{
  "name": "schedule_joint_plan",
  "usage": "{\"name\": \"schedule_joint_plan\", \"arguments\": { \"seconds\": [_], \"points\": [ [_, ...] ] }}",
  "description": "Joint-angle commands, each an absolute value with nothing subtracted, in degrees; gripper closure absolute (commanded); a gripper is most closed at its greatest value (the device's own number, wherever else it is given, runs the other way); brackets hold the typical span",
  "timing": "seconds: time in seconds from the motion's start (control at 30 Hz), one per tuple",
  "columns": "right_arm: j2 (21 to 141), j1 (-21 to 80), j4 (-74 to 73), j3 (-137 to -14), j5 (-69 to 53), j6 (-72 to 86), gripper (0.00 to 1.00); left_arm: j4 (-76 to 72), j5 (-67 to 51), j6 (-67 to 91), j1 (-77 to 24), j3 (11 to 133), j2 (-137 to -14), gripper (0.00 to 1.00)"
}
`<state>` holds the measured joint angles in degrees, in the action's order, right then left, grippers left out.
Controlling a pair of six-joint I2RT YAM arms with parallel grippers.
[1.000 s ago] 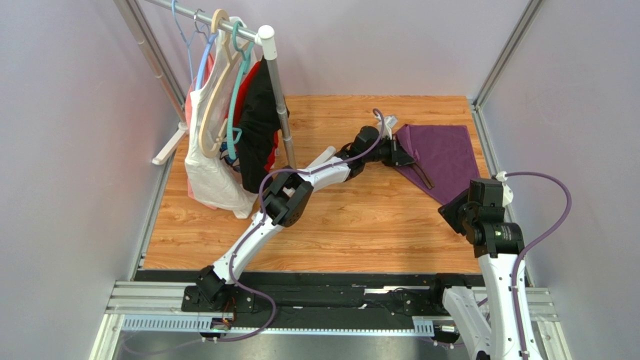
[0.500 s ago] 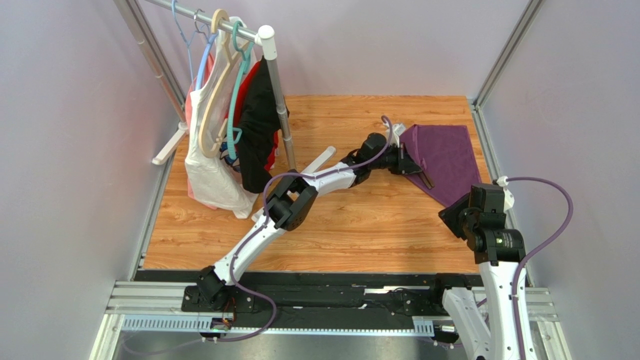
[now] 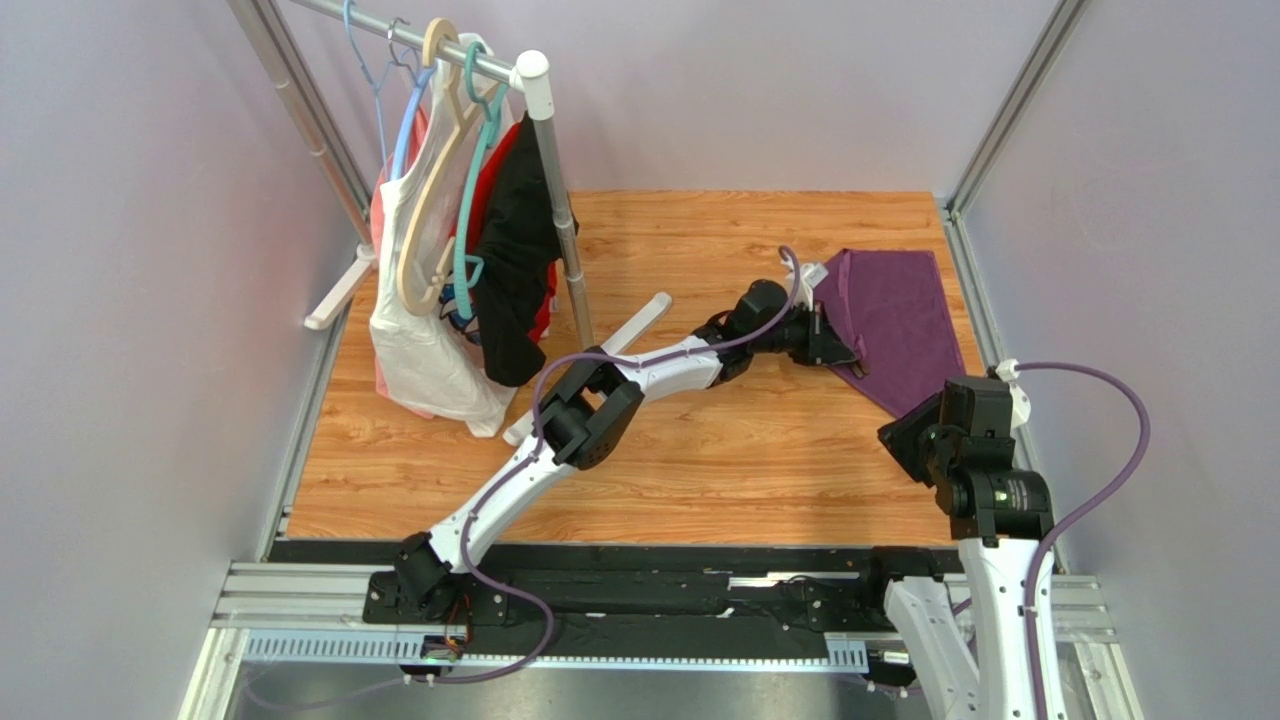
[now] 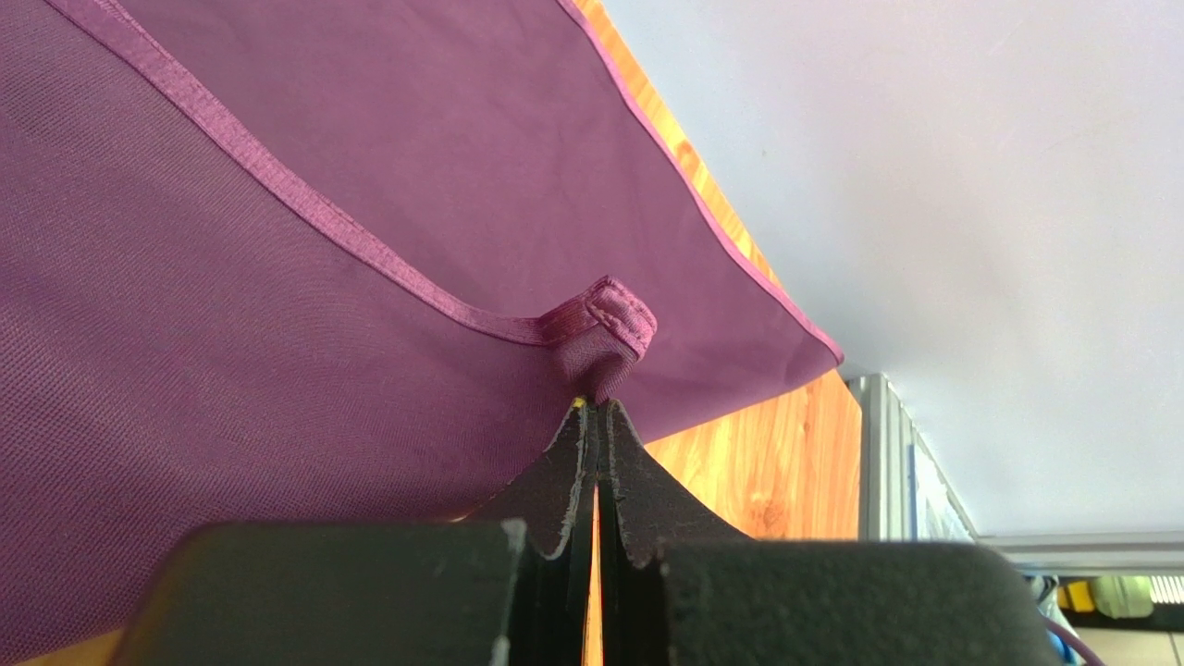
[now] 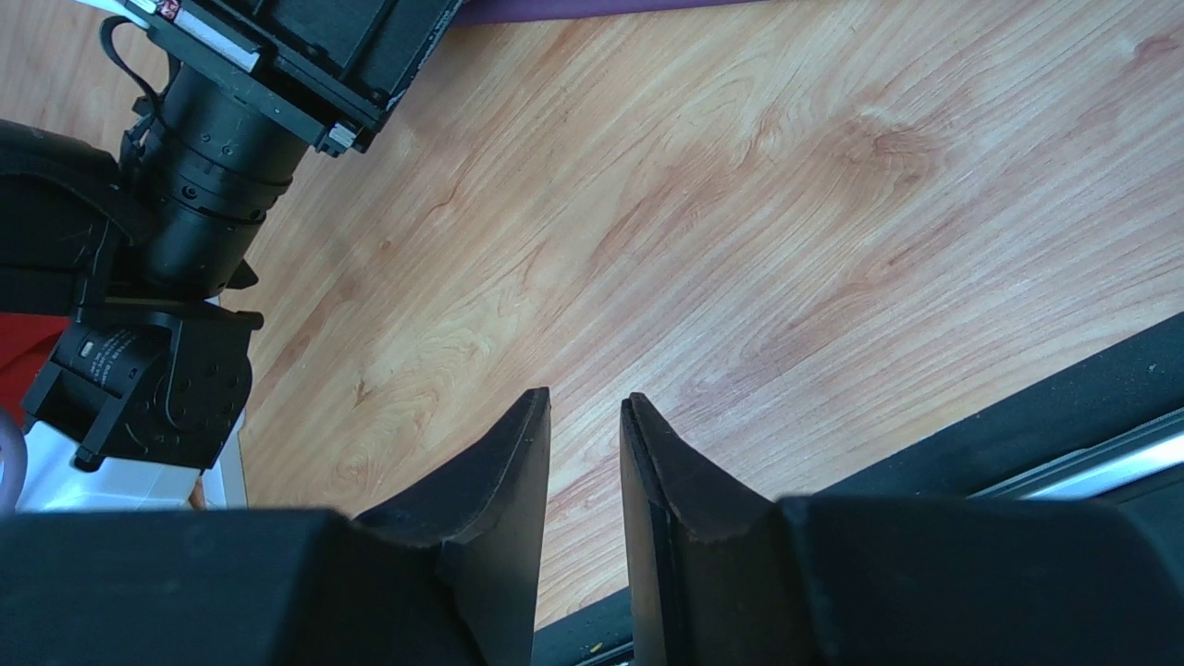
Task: Fold the napkin, place the utensils inside, and roll it up
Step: Fold the napkin
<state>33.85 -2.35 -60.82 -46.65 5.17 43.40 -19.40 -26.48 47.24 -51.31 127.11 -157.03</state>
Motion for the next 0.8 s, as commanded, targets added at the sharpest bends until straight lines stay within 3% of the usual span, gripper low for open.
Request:
{"name": "schedule_joint_plan", "arguments": {
  "seconds": [0.0, 0.77],
  "points": [
    [32.43, -2.55, -62.49, -46.32, 4.66, 42.36, 0.71, -21.45, -25.49, 47.02, -52.03, 128.06, -156.00, 1.00],
    [29.09, -2.55, -65.65, -46.49, 5.01, 42.10, 0.71, -18.99, -22.94, 45.79, -54.14, 132.36, -158.47, 1.00]
  ]
}}
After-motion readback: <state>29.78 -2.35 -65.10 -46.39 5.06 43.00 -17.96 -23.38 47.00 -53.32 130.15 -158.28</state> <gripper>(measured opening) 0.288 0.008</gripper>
